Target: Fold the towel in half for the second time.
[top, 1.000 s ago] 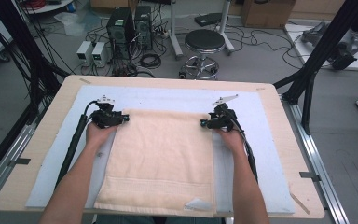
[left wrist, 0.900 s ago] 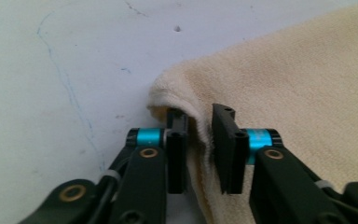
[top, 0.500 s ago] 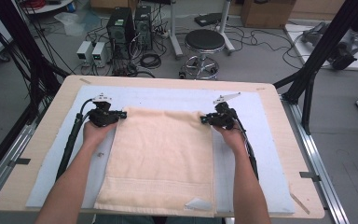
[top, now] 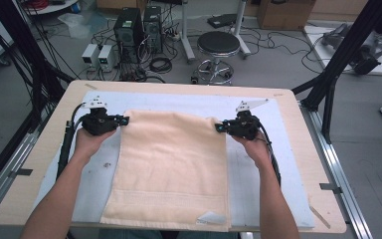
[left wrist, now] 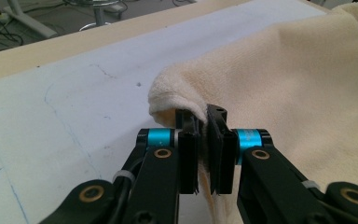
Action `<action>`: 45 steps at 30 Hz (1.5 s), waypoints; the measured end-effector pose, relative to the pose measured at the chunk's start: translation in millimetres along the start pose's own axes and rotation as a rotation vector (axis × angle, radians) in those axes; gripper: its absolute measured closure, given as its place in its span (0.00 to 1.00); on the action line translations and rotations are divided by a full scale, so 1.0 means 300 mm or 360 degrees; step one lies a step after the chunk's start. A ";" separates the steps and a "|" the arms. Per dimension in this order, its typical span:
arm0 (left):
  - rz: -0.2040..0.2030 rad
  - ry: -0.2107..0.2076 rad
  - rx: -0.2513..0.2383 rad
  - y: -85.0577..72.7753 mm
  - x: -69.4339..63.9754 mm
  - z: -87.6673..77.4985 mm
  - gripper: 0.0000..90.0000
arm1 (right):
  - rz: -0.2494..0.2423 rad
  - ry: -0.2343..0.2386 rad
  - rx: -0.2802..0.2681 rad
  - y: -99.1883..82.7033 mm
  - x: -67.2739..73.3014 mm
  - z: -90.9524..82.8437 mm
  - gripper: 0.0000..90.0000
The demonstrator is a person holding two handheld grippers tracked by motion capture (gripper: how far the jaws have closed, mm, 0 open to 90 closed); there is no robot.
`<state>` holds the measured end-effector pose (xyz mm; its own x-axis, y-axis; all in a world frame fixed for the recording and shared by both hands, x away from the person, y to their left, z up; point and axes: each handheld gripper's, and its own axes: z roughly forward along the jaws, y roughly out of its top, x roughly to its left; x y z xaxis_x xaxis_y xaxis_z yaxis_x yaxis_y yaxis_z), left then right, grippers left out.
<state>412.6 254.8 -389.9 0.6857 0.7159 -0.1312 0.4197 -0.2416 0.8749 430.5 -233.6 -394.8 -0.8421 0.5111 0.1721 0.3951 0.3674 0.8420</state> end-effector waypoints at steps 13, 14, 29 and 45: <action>0.0051 -0.0059 -0.0098 -0.036 -0.037 -0.071 0.93 | -0.0050 0.0071 -0.0069 -0.014 0.076 -0.059 0.89; 0.0064 -0.0063 -0.0098 -0.035 -0.040 -0.077 0.93 | -0.0046 0.0076 -0.0079 -0.014 0.080 -0.065 0.89; 0.0205 -0.0109 -0.0156 -0.066 -0.122 -0.173 0.92 | -0.0108 0.0059 -0.0135 -0.022 0.168 -0.149 0.87; 0.0305 -0.0163 -0.0170 -0.158 -0.222 -0.271 0.92 | -0.0202 0.0120 -0.0111 -0.067 0.302 -0.196 0.88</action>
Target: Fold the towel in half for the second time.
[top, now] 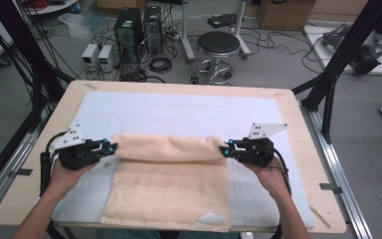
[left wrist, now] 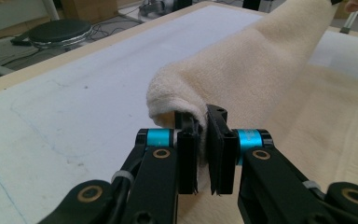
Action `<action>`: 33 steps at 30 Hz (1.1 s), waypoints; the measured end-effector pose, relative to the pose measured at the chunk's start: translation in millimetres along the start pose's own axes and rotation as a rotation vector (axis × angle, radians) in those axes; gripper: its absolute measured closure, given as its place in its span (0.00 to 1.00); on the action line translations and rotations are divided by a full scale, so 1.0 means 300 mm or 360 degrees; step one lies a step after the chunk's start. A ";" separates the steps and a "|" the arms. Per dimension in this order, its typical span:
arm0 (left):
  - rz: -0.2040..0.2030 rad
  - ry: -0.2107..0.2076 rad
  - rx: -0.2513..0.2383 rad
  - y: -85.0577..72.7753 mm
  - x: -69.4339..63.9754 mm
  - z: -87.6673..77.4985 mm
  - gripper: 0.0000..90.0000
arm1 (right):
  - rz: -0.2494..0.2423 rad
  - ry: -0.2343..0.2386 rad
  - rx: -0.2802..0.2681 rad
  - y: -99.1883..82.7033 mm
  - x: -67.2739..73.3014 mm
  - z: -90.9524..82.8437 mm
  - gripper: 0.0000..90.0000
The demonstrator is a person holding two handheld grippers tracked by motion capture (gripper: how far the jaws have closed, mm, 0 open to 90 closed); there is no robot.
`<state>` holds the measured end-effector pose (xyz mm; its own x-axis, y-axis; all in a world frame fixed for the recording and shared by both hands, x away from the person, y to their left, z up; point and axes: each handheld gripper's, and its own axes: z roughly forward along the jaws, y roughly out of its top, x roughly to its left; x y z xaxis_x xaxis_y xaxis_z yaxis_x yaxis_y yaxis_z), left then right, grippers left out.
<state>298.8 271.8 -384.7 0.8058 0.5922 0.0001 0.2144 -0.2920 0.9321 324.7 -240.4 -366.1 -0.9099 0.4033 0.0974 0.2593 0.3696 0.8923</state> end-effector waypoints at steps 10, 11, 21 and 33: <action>0.0027 -0.0071 0.0026 -0.071 -0.101 -0.043 0.92 | 0.0008 0.0062 0.0044 -0.113 0.096 -0.005 0.88; 0.0030 -0.0076 0.0040 -0.077 -0.109 -0.045 0.92 | 0.0009 0.0064 0.0056 -0.125 0.102 -0.003 0.87; 0.0000 -0.0135 0.0117 -0.141 -0.143 -0.067 0.88 | 0.0021 0.0053 0.0147 -0.203 0.151 0.004 0.80; -0.0022 -0.0160 0.0157 -0.168 -0.181 -0.110 0.47 | 0.0005 0.0022 0.0124 -0.233 0.194 -0.034 0.59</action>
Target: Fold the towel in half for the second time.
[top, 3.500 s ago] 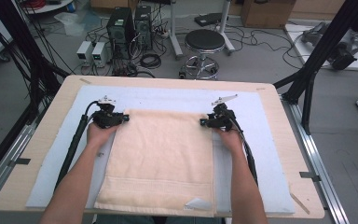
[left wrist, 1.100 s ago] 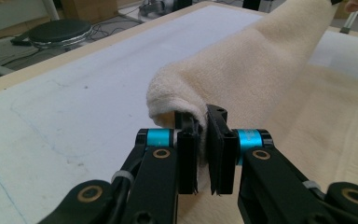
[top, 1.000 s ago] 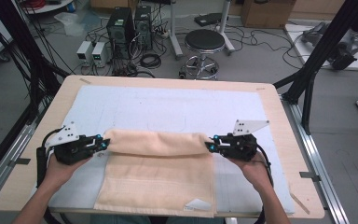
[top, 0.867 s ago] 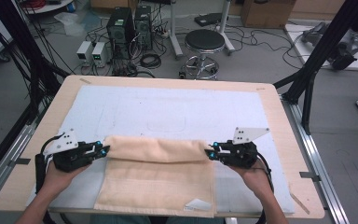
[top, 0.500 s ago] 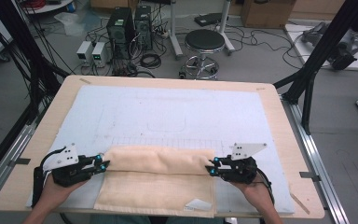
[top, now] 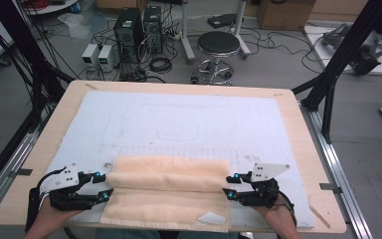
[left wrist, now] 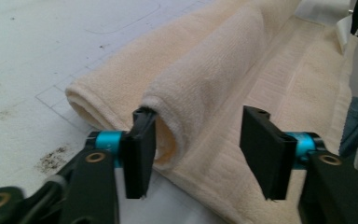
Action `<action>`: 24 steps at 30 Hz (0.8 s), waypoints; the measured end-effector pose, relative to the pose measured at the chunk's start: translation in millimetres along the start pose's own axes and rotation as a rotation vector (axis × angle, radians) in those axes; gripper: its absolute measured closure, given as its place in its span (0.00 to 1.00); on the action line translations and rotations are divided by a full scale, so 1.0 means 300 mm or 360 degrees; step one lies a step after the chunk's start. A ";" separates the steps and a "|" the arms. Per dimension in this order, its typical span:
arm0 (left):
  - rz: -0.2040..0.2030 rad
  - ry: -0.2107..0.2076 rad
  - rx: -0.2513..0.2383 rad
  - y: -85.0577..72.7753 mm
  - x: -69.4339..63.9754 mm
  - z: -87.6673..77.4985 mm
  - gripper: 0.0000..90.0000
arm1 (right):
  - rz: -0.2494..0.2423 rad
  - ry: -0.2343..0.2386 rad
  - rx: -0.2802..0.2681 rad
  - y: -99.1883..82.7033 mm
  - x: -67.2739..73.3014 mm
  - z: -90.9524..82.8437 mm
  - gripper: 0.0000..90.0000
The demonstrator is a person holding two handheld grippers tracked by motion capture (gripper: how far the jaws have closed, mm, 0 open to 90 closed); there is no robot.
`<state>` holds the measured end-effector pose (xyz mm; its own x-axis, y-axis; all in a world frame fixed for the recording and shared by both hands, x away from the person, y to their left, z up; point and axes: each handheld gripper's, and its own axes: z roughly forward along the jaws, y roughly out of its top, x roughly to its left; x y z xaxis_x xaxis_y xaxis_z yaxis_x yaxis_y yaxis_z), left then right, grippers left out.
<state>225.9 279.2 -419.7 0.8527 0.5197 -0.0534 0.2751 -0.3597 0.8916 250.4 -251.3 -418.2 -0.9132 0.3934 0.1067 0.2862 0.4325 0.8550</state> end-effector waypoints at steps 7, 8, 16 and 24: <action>0.0031 0.0008 0.0047 0.001 -0.012 0.005 0.39 | -0.0103 0.0070 0.0014 0.015 0.042 0.022 0.47; 0.0036 0.0008 0.0040 0.000 -0.010 0.003 0.39 | -0.0115 0.0089 0.0020 0.014 0.046 0.028 0.47; 0.0085 -0.0108 0.0109 -0.015 -0.020 0.030 0.43 | -0.0194 0.0177 0.0127 0.007 0.071 0.083 0.51; 0.0197 -0.0177 0.0272 -0.029 -0.034 0.071 0.64 | -0.0258 0.0128 0.0221 -0.019 0.066 0.109 0.74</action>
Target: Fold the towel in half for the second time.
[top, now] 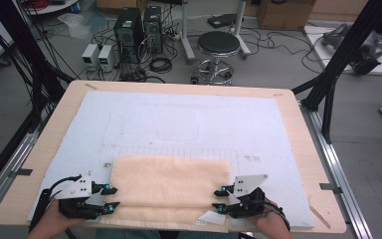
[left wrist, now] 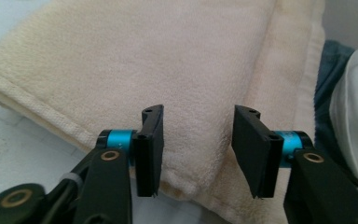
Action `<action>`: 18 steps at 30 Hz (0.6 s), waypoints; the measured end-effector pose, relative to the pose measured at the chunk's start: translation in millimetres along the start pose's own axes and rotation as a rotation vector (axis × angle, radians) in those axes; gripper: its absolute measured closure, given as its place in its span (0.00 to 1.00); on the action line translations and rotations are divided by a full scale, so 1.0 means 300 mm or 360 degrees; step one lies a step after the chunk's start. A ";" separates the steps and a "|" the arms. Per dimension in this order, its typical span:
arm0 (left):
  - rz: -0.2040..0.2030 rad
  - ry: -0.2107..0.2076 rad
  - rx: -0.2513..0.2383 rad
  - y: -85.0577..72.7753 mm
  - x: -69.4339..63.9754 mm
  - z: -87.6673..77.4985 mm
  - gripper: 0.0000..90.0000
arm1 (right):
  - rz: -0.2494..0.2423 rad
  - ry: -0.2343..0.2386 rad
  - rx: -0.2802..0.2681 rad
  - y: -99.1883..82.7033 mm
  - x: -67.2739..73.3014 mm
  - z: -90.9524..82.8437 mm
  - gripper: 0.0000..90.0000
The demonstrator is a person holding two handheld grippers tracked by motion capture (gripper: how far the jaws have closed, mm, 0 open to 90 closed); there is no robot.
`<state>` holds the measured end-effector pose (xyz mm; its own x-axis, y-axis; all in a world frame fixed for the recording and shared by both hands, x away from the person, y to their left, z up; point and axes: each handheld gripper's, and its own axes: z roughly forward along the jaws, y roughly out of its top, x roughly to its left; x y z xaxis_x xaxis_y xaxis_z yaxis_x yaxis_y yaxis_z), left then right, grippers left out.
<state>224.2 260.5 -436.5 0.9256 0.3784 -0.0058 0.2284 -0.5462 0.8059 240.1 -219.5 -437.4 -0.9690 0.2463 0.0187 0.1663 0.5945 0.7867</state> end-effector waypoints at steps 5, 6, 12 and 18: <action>0.0031 0.0027 -0.0012 0.011 0.005 -0.012 0.87 | 0.0001 0.0023 -0.0010 0.010 0.000 -0.013 0.91; 0.0027 0.0026 -0.0023 0.013 0.006 -0.016 0.88 | 0.0013 0.0030 -0.0019 0.012 0.001 -0.015 0.91; 0.0004 0.0018 -0.0135 0.026 0.003 -0.055 0.91 | 0.0032 0.0056 -0.0157 0.034 0.008 -0.069 0.92; 0.0022 0.0001 -0.0179 0.032 -0.028 -0.097 0.91 | -0.0032 0.0080 -0.0178 0.058 0.053 -0.101 0.92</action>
<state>210.0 273.9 -411.3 0.9283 0.3717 0.0061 0.1802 -0.4643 0.8672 221.9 -228.3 -404.7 -0.9803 0.1951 0.0309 0.1282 0.5090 0.8512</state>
